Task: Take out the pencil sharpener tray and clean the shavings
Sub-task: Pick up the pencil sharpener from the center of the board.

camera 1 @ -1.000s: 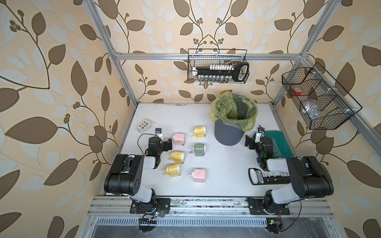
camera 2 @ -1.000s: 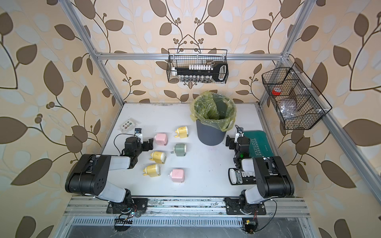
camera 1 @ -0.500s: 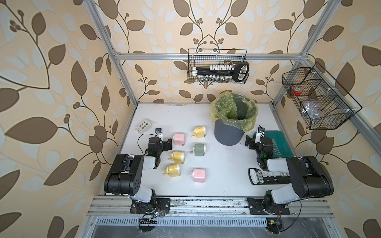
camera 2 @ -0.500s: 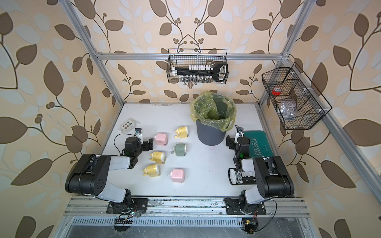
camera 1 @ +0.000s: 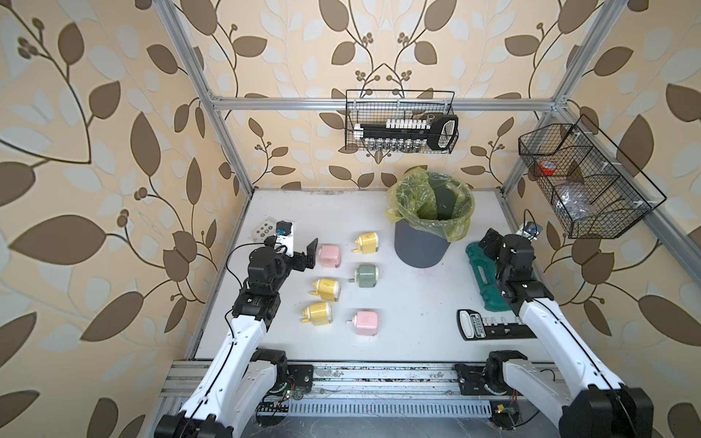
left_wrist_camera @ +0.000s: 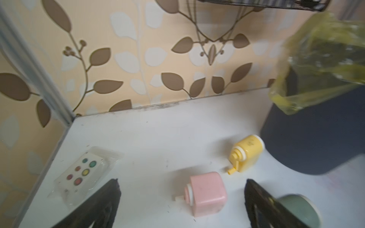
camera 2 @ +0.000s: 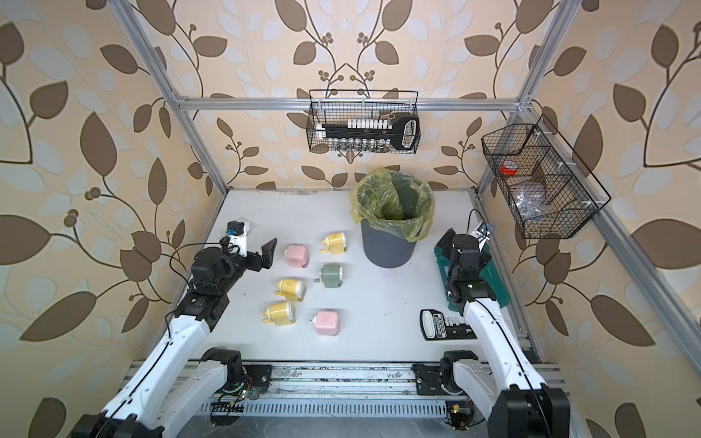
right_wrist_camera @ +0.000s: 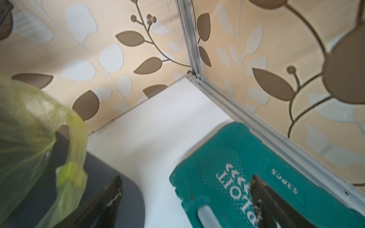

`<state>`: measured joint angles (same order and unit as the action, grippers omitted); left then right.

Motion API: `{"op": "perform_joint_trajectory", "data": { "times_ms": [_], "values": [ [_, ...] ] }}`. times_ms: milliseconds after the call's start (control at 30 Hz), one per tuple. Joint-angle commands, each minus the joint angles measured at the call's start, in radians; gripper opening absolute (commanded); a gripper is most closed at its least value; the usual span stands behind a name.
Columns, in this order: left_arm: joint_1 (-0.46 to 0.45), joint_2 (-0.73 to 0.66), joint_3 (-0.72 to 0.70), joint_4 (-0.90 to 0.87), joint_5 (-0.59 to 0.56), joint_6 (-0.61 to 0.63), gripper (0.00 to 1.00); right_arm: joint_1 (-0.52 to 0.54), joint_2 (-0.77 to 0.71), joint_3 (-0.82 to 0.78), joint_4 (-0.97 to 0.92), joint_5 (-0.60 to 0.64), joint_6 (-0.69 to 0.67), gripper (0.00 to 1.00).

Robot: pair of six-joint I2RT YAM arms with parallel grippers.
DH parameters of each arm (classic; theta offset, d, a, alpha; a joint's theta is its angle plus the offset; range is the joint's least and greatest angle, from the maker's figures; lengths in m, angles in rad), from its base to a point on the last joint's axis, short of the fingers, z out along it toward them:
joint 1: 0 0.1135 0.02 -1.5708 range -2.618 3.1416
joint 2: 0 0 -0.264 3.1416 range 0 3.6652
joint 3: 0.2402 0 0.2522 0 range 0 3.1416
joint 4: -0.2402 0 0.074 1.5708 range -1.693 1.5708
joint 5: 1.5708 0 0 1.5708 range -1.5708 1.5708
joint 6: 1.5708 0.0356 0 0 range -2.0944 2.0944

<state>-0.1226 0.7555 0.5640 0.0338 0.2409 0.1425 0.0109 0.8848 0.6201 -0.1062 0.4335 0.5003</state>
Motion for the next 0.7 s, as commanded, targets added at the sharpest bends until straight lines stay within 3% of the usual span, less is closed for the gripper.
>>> {"op": "perform_joint_trajectory", "data": {
  "times_ms": [0,167,300,400,567,667],
  "values": [
    [-0.078,-0.028,0.052,-0.297,0.233,0.146,0.99,0.001,-0.154,-0.028,-0.245,-0.131,0.021,0.95],
    [-0.188,0.005,0.193,-0.599,0.419,0.344,0.94,0.006,-0.318,-0.026,-0.383,-0.321,-0.016,0.93],
    [-0.271,0.068,0.293,-0.775,0.439,0.47,0.89,0.014,-0.355,-0.016,-0.441,-0.465,-0.037,0.89],
    [-0.377,0.125,0.344,-0.865,0.366,0.522,0.87,0.022,-0.361,-0.001,-0.476,-0.547,-0.053,0.89],
    [-0.604,0.203,0.334,-0.896,0.104,0.568,0.88,0.069,-0.356,0.022,-0.542,-0.688,-0.093,0.82],
    [-0.66,0.237,0.321,-0.874,0.087,0.568,0.89,0.146,-0.379,0.025,-0.567,-0.674,-0.089,0.82]
  ]
}}
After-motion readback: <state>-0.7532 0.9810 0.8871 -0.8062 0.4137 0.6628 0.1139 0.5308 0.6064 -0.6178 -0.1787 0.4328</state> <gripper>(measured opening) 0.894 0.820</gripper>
